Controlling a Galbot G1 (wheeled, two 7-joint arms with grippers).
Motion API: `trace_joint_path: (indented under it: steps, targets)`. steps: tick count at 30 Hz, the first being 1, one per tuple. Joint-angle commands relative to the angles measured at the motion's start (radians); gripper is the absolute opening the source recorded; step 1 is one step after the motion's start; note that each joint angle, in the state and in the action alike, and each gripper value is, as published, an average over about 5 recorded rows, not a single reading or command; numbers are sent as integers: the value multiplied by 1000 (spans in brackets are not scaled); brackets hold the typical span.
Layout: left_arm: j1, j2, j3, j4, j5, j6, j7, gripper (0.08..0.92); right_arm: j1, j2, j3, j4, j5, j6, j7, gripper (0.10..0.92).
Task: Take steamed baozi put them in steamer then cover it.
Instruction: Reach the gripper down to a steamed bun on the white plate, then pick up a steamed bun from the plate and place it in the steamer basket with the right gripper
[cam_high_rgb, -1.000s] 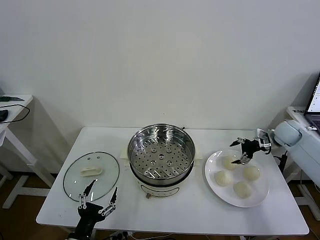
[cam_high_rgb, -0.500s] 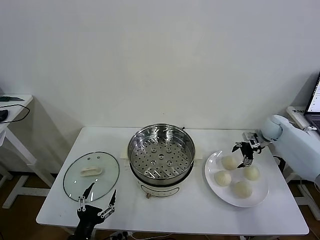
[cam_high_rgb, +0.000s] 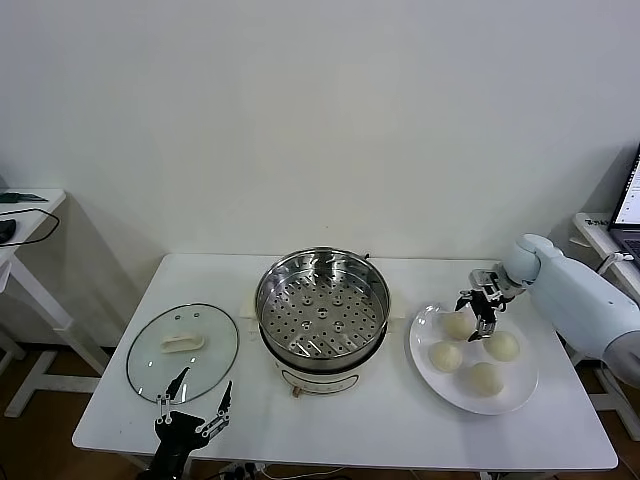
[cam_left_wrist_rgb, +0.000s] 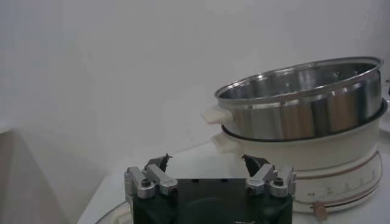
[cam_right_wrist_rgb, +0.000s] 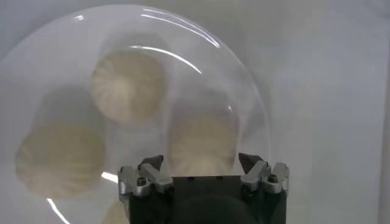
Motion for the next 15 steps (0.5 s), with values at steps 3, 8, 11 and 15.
trace_joint_path:
  steps: [3, 8, 11, 15]
  targets:
    - [-5, -1, 2, -2, 0, 0, -4, 823, 25, -12, -46, 44, 14, 2, 6, 672]
    - [-10, 3, 8, -4, 0, 0, -8, 823, 104, -65, -122, 169, 53, 61, 8, 665]
    - [-10, 7, 9, -10, -1, 0, -9, 823, 211, -89, -172, 271, 45, 174, 0, 664]
    - [-9, 12, 11, -19, -2, -1, -11, 823, 374, -58, -245, 354, 26, 331, -16, 676]
